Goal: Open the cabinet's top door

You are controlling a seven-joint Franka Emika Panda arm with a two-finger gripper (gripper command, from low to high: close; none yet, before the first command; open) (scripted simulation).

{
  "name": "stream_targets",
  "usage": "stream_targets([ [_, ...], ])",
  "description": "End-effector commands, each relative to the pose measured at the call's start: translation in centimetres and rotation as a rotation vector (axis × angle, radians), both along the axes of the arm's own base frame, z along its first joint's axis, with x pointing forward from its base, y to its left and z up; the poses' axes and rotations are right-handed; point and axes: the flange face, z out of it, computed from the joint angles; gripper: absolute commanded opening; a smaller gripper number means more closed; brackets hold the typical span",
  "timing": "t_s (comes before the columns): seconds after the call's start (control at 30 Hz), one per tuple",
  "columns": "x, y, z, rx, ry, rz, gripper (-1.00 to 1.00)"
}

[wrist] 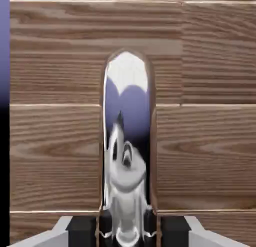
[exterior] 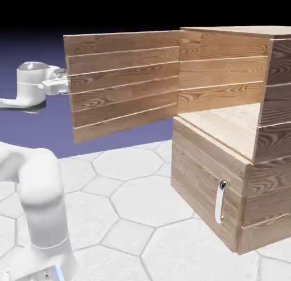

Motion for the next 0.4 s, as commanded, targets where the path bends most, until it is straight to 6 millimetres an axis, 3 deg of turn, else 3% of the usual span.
stream_targets([
  [0.0,0.1,0.8,0.0,0.0,0.0,-0.018,-1.0],
  [0.37,1.8,8.7,0.0,0.0,0.0,-0.21,-1.0],
])
